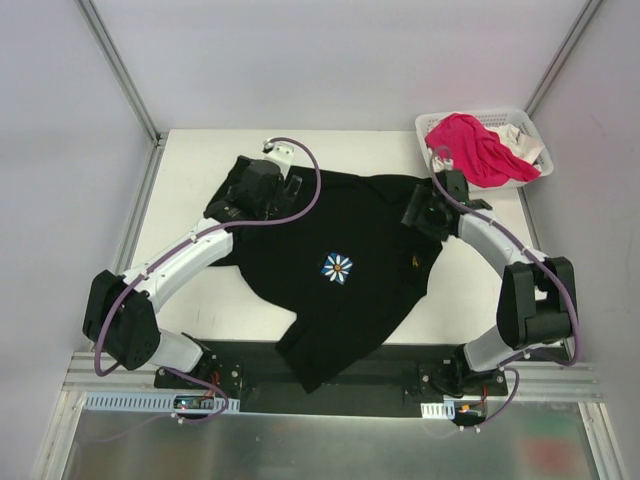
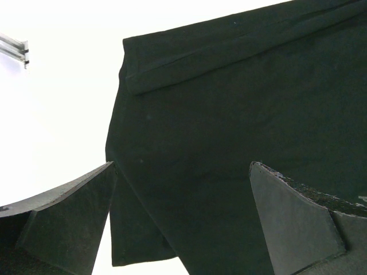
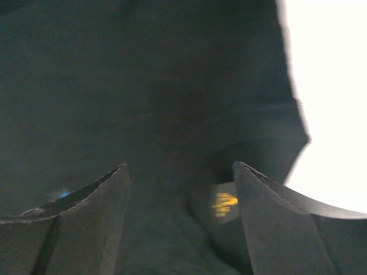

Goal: Fold and stack the t-shirts
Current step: Flatten out the tshirt

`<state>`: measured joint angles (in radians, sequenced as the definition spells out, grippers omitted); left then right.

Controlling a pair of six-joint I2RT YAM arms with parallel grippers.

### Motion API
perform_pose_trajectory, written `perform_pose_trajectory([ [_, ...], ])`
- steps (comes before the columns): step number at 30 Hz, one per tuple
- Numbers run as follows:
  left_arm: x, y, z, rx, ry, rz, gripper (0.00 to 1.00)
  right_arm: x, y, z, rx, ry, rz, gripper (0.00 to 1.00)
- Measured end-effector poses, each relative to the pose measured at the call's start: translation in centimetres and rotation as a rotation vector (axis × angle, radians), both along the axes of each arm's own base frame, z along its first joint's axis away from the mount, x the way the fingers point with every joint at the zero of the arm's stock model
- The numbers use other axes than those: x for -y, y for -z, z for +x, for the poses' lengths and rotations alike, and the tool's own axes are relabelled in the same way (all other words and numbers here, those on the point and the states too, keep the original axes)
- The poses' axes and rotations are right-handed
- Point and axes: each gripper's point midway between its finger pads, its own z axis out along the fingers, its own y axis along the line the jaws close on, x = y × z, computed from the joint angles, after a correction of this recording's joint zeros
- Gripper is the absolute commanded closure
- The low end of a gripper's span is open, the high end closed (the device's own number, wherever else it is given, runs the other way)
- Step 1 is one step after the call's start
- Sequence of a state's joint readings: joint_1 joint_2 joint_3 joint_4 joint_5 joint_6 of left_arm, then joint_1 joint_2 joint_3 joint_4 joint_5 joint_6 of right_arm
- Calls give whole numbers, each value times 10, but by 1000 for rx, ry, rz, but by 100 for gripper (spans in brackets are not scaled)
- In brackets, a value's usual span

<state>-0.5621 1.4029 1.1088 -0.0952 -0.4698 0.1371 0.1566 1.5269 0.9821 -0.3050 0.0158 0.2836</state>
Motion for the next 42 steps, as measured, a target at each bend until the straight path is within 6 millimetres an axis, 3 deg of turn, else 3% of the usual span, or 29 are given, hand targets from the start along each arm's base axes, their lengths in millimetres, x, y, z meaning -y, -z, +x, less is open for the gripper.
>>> perform_pose_trajectory([
  [1,1,2,0,-8,1,-4,1,-16,-10,6,18,-59,-4,56],
  [3,4,7,-1,-31,5,-11,1,-55,-32,13,71,-183,4,71],
  [4,5,9,0,-41,6,-14,1,-75,-42,13,95,-241,14,74],
  [6,8,15,0,-64,4,-19,1,-112,-52,2,117,-350,36,70],
  [7,9,20,0,-78,6,-20,1,-124,-52,-4,114,-387,43,64],
  [10,10,29,-4,-114,12,-14,1,-146,-41,-25,65,-475,54,59],
  [16,14,43,-10,-191,59,13,1,-138,5,-56,-60,-500,36,56],
  [21,20,68,-15,-317,82,51,1,-133,27,-73,-126,-499,42,54],
  [27,16,100,-41,-500,76,76,1,-133,34,-78,-137,-491,59,51],
  [32,19,108,-51,-609,47,73,1,-136,32,-74,-121,-486,71,50],
  [42,6,133,-76,-759,1,130,1,-138,30,-72,-111,-488,86,48],
])
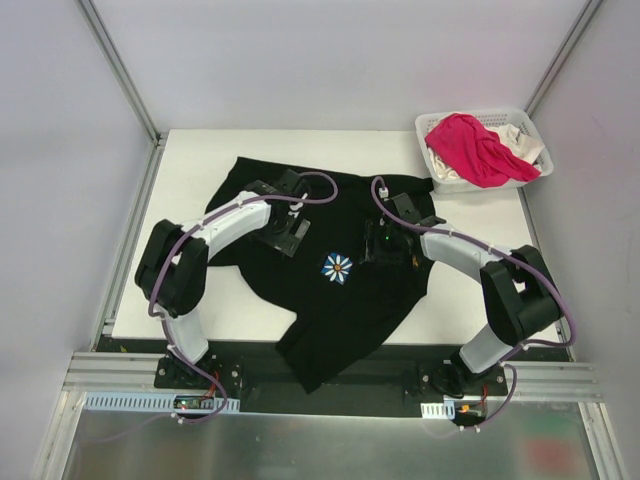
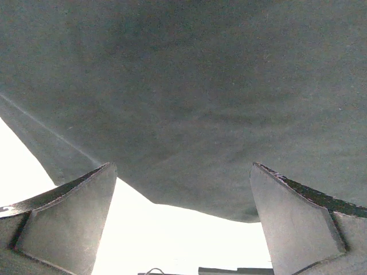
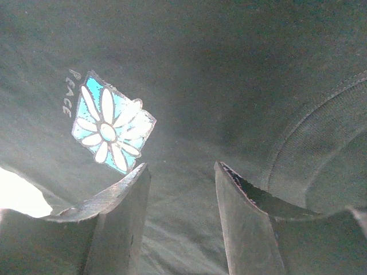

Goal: Fold and stack the t-shirts
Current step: Flatten out the tshirt

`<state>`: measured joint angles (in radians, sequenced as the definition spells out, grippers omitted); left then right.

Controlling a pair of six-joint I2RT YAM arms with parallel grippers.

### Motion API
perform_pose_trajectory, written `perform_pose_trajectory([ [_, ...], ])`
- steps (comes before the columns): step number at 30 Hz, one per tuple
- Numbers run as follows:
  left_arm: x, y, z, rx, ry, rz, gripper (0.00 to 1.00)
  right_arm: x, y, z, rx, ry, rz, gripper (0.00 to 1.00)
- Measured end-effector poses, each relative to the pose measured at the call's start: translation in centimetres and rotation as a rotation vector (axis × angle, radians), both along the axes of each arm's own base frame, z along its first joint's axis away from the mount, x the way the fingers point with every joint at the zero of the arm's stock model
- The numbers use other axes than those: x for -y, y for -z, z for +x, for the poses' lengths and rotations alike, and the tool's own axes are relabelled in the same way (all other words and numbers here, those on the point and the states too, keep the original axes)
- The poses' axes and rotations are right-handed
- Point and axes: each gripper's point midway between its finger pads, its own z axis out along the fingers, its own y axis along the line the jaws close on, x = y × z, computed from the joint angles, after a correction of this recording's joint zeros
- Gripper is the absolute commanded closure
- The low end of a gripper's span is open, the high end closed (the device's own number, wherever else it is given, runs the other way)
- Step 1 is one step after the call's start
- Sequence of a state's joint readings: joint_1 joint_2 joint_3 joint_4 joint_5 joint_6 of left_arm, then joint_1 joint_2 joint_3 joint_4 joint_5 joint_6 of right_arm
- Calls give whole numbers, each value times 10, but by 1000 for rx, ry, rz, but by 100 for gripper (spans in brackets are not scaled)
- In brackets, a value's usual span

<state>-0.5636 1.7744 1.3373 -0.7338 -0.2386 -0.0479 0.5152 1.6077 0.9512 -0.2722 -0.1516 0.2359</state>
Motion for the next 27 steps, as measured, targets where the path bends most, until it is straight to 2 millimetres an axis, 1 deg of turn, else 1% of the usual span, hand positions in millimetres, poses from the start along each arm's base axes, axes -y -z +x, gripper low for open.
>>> perform_pose_trajectory([
  [2,-1,10,-2,-27,-7,15,1,0,0,0,-2,1,5,48],
  [5,-1,31,-3,-74,-22,42,1,1,-1,2,-1,4,13,47],
  [8,1,48,-1,-80,-39,41,1,3,-2,4,0,13,16,47],
  [12,6,49,7,-11,-57,-11,1,6,-4,7,6,26,21,47],
  [18,8,51,21,89,-113,-121,1,13,-19,13,46,48,44,46],
  [23,6,54,34,144,-183,-230,1,22,-27,14,72,78,55,46],
  [27,4,55,36,196,-207,-276,1,32,-28,14,75,113,57,45],
])
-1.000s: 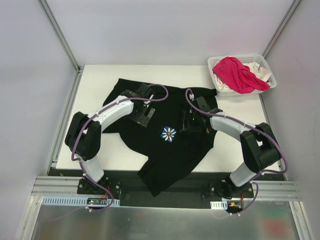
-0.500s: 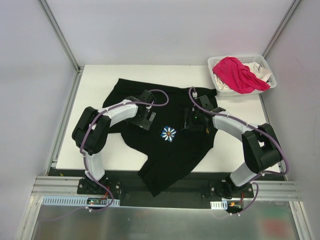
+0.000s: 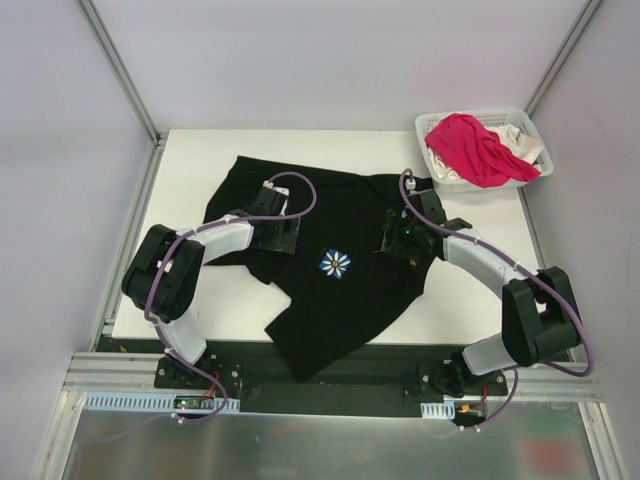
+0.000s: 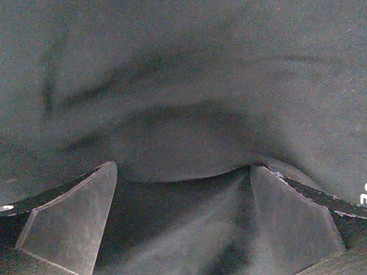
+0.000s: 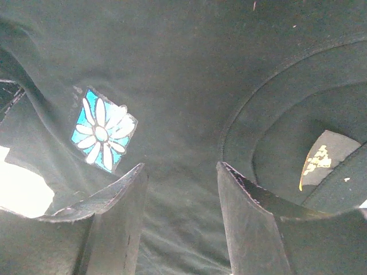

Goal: Fold and stack the t-shirts
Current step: Flatten out the tshirt

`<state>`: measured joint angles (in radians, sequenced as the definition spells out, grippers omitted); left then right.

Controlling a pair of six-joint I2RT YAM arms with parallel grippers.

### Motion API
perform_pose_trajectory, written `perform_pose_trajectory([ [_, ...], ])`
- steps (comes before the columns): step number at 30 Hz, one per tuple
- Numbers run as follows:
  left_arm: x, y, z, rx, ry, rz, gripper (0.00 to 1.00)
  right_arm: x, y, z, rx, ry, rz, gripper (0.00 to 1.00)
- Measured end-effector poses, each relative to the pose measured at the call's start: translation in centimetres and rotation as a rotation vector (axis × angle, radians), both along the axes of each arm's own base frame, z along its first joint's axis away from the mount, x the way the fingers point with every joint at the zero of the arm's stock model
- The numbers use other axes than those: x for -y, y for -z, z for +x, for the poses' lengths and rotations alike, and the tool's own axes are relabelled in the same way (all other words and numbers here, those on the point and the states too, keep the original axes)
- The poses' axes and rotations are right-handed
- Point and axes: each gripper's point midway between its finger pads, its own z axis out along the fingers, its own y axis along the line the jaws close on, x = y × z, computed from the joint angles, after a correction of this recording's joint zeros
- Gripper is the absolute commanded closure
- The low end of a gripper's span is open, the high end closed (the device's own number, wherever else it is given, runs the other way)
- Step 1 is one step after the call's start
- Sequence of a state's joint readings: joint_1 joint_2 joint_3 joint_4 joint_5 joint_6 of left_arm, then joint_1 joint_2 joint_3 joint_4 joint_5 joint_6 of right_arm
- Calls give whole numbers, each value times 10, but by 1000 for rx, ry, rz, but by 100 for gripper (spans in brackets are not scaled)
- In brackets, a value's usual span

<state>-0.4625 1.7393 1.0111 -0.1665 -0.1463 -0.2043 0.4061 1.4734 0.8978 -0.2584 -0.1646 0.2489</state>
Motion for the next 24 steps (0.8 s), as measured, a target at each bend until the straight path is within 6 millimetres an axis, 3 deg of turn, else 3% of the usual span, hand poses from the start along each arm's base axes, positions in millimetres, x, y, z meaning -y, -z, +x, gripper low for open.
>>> perform_pose_trajectory([
  [8,-19,-3,5,62,-128,-68,1,9,-6,5,14,34,10,44],
  [15,-35,-22,21,153,-246,-84,1,8,-7,7,15,29,11,42],
  [24,-45,-60,35,294,-335,-121,1,-1,-12,40,3,31,29,38],
])
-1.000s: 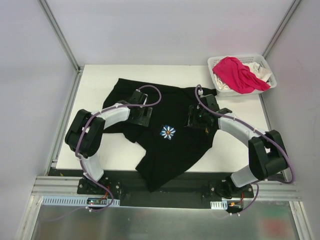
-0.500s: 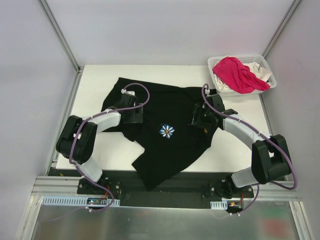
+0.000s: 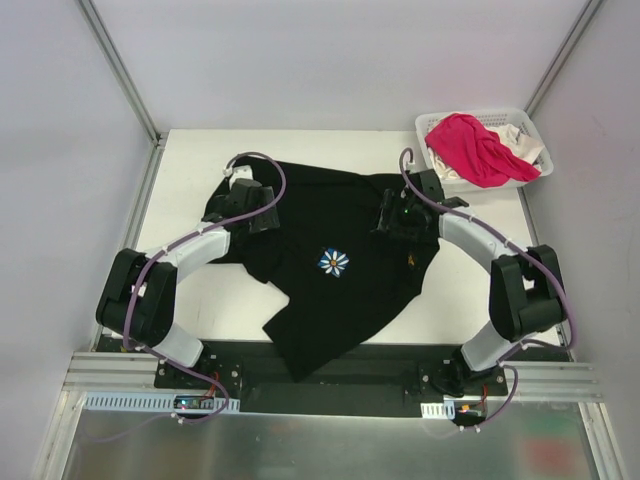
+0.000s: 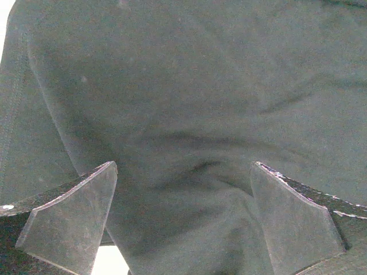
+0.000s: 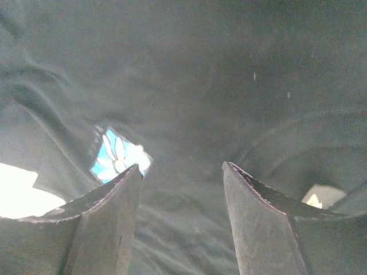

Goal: Fold and stack the t-shirts
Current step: Flatten out the tshirt

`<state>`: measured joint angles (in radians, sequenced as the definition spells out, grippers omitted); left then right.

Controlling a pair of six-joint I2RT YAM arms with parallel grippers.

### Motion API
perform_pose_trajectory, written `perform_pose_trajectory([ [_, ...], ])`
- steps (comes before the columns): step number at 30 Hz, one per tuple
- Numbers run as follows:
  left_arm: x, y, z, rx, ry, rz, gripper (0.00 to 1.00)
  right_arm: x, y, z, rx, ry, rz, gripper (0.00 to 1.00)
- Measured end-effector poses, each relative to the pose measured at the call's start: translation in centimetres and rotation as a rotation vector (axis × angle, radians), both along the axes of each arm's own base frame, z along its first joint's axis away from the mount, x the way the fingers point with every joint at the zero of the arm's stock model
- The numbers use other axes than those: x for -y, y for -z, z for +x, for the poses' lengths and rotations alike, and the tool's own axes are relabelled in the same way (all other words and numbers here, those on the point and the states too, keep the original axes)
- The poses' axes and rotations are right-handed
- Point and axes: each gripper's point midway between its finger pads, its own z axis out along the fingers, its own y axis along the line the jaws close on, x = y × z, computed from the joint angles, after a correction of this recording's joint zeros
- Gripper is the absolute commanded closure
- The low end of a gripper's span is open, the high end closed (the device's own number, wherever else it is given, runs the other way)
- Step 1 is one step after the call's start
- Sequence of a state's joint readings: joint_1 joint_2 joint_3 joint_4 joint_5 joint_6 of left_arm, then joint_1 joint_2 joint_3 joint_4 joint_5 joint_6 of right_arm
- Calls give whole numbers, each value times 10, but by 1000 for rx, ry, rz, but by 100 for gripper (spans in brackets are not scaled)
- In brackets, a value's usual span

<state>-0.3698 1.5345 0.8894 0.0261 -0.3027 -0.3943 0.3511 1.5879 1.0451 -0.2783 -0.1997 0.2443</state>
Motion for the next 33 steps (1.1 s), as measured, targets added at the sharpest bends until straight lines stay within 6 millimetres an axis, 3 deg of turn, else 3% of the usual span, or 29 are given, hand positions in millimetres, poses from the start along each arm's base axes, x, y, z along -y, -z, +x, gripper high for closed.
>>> perform_pose_trajectory([
  [3,0,-5,4,21,0,-14,1,-2,-8,24,21,10,-2,45],
  [8,17,-12,11,54,95,-47,1,-10,-14,84,92,-8,-31,40],
  [12,34,-33,18,167,239,-62,1,-8,-6,99,133,-36,-53,39],
  [15,40,-64,16,291,331,-50,1,-4,-8,109,225,-52,-55,37],
  [19,48,-129,15,513,429,-50,1,10,-15,94,353,-84,-76,36],
  [22,53,-161,14,610,478,-44,1,12,-39,92,427,-94,-80,36],
  [27,55,-167,15,634,509,-15,1,14,-73,81,490,-67,-39,36],
  [31,55,-164,15,614,533,11,1,10,-63,44,450,-60,-9,35],
  [33,57,-168,15,615,555,23,1,1,-49,23,414,-86,-11,34],
])
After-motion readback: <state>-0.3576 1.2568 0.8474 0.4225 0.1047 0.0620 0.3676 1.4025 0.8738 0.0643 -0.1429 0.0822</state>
